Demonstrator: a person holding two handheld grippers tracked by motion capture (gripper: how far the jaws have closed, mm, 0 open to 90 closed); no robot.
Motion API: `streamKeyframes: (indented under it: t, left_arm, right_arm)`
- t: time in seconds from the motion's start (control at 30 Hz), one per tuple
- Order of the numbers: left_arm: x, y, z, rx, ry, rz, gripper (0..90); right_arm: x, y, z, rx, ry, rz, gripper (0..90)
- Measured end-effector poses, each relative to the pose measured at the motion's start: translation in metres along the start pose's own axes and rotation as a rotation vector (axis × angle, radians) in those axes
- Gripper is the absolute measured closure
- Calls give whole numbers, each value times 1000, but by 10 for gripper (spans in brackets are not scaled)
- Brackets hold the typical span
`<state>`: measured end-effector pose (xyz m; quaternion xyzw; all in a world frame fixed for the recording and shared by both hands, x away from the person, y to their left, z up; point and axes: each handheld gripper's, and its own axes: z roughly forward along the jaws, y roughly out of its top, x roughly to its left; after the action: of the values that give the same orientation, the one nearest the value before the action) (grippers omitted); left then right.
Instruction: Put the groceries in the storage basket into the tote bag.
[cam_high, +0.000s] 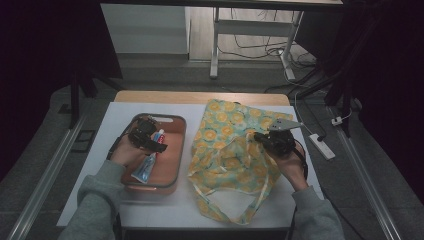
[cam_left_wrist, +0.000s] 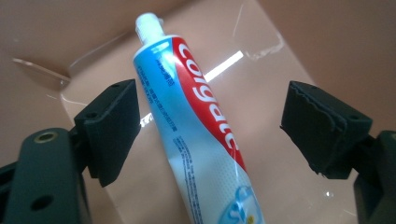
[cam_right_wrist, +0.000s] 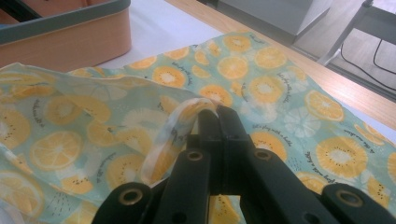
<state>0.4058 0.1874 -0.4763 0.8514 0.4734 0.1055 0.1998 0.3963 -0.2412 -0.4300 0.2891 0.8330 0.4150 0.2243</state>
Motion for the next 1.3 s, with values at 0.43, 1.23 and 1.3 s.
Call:
streamKeyframes:
  t: [0.43, 1.23, 1.3]
  left_arm:
    - [1, 0, 18, 85, 40, -13, 160]
    - [3, -2, 31, 173, -22, -51, 388]
    - [4, -3, 31, 170, -36, -55, 412]
  right_arm:
    - [1, -1, 0, 3, -5, -5, 900]
    - [0, -2, -2, 9, -11, -10, 900]
    - [0, -2, -2, 10, -12, -10, 900]
